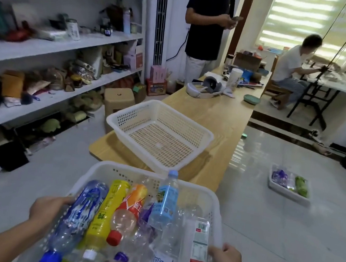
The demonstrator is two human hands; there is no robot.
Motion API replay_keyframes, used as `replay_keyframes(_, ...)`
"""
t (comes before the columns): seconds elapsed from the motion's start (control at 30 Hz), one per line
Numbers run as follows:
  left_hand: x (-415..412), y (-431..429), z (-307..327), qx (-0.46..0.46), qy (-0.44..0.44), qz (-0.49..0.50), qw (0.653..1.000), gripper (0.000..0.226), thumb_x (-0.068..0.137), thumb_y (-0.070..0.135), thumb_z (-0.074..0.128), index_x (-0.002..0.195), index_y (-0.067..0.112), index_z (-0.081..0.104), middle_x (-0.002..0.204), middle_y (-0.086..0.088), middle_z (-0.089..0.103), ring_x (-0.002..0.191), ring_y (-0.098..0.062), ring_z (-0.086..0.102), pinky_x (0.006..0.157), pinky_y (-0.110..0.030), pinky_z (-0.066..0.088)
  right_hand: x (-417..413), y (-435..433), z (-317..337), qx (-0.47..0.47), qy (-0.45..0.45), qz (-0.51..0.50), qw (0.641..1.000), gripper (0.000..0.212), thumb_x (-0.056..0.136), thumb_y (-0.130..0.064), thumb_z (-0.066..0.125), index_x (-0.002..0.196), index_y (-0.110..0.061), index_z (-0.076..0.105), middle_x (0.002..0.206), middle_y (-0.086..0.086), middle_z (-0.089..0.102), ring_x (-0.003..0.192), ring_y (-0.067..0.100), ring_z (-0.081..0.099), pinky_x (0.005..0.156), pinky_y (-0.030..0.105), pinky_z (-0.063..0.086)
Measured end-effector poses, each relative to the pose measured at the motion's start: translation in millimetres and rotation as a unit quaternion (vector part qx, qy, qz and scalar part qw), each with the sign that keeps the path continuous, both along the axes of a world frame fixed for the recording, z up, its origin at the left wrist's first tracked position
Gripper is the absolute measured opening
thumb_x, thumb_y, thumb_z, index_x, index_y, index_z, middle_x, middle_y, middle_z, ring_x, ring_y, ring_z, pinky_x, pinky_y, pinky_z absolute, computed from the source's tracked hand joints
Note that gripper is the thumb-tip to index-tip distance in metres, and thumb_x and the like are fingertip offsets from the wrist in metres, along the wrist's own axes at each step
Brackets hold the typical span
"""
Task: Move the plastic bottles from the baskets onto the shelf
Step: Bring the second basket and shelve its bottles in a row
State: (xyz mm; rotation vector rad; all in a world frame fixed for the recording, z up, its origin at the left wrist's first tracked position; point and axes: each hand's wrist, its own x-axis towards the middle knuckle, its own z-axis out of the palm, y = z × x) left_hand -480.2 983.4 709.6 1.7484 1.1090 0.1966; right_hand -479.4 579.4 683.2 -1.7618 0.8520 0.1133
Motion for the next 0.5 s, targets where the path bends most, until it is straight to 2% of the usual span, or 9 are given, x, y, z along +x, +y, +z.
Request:
replay_keyframes(0.13,36.3,37.5,-9.5,-0.011,0.018,0.008,1.0,0.02,0.063,0.02,0.084,0.065,0.006,0.069,0.08,-0.018,0.07,0.078,-0.033,0.065,0.077,-0.044,0.05,44.1,35.1,3.4,-0.006,0.003,-0.01,1.0,0.025,0.066,0.006,0.067,0.061,-0.006,0.045,0.058,0.012,0.047,0.053,0.022,0.043,0.05,0.027,0.034)
replay_keyframes(0.27,89.6,65.1,-2.2,-0.015,0.022,-0.013,1.0,0.03,0.068,0.02,0.082,0.081,-0.004,0.07,0.086,-0.019,0.067,0.076,-0.031,0.06,0.068,-0.037,0.044,75.5,62.5,5.5,-0.018,0.018,-0.038,0.999,0.024,0.067,0.005,0.066,0.063,-0.005,0.045,0.06,0.013,0.047,0.054,0.024,0.044,0.051,0.029,0.035)
replay_keyframes(0.5,197.2,110.3,1.7,-0.028,0.027,-0.099,0.994,0.033,0.069,0.016,0.081,0.091,-0.005,0.07,0.087,-0.016,0.064,0.077,-0.026,0.058,0.071,-0.033,0.044,118.8,110.5,-4.2,-0.033,0.016,-0.124,0.992,0.019,0.07,0.006,0.064,0.061,-0.002,0.05,0.061,0.014,0.049,0.056,0.024,0.046,0.054,0.03,0.037)
